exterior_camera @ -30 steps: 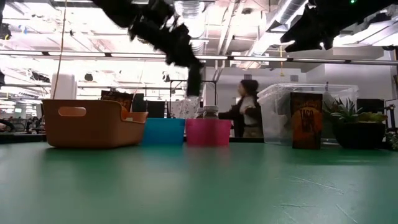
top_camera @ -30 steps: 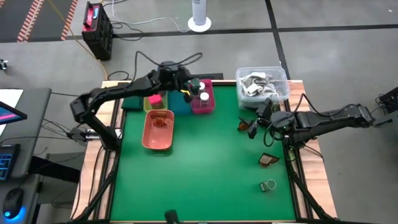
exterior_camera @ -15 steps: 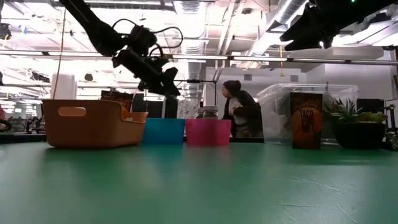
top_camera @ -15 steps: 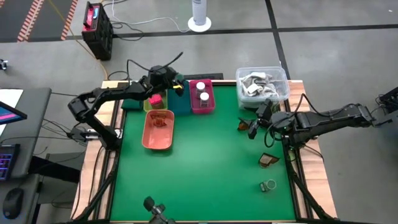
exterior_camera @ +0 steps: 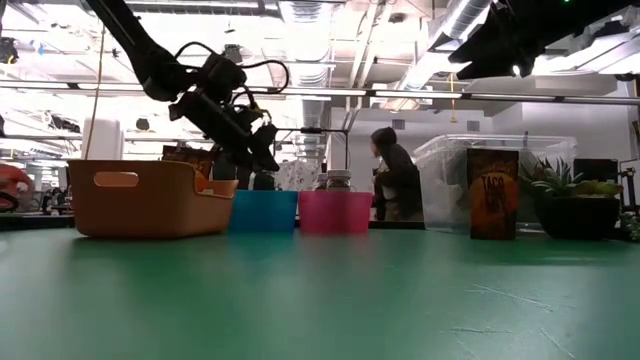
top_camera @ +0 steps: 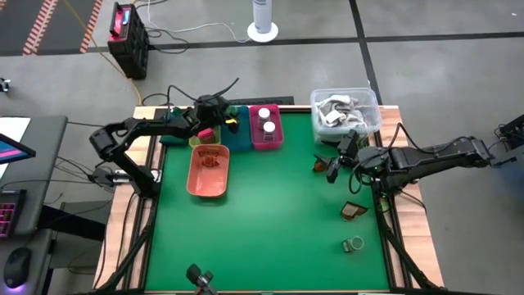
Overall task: Sort spices by type
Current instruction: Put the top green seasoning bottle into the blue bin
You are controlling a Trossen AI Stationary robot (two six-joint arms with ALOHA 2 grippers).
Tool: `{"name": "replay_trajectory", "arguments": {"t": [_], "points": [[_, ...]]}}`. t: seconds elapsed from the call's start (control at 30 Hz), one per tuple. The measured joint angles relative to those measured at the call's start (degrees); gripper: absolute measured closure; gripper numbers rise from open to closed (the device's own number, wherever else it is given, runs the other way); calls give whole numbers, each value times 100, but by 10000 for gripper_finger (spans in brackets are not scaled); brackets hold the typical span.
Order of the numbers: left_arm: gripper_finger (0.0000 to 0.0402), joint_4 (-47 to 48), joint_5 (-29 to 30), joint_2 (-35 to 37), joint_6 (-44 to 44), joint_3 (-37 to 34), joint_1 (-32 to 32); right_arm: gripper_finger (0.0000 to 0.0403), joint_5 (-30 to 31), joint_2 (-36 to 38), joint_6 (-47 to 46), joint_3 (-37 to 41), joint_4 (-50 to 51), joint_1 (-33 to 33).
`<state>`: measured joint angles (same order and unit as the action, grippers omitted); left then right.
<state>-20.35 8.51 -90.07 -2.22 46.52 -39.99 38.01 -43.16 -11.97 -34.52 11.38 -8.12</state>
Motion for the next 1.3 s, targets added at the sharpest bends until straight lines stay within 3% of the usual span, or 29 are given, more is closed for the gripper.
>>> {"name": "replay_trajectory", "arguments": {"t": [0.3,0.8,1.3], "points": [[185,-86,-133,-1,464,0,-23,101,-1,0,-2,0,-40,0],[181,-433,-1297,-214,1803,13,-67,101,-8,-2,2,0,-136,-111],[178,-153,-909,-372,1498,61,-178,101,-6,-2,133,0,-148,-225]]}}
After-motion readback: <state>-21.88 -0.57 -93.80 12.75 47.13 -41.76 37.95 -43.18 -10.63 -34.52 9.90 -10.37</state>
